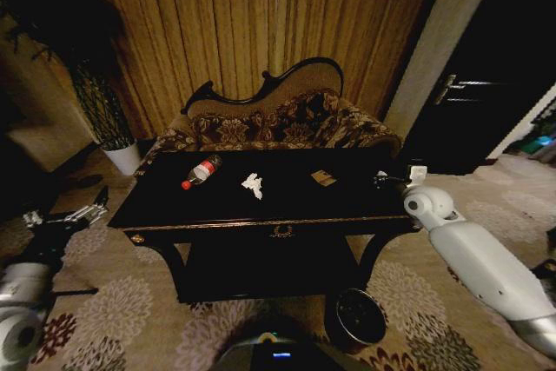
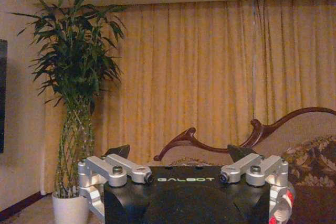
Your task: Move to the front of the table and place the trash on the table into the trash bin.
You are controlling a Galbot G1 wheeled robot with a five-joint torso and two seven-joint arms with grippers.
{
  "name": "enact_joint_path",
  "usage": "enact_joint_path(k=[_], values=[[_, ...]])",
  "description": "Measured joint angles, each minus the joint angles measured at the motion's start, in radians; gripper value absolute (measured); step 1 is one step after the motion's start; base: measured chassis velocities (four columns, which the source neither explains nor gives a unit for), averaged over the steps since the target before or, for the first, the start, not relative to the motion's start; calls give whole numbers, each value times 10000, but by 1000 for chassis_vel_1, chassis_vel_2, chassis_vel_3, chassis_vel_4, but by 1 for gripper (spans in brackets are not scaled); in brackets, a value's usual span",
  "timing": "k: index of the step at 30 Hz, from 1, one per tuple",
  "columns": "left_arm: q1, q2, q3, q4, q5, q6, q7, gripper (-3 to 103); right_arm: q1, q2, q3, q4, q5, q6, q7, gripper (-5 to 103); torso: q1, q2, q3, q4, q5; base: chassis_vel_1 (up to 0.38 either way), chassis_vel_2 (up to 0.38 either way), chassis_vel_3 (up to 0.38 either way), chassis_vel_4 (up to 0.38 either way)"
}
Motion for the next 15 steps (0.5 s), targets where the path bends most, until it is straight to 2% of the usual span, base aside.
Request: enact_joint_path(k=[8,10,12,15], values=[[-85,-7,104,-8,-4,0,1,100,-441,-186,418,572,147,745,-469,0,0,0,0,0,-1,0,0,0,0],[-115,-7,110,-5,-8,1,1,100,-606,-205,499,732,36,1443,-699,0,0,0,0,0,0,0,0,0,0],[-132,-2,112,19,-68,3,1,100,-924,-233,626,1034,-259,2676,-1061,0,0,0,0,0,-1,0,0,0,0],[-133,-1,134,26,-99,5,1,100,-1117,-232,747,1263,-276,3075,-1234,0,0,0,0,1,-1,0,0,0,0]])
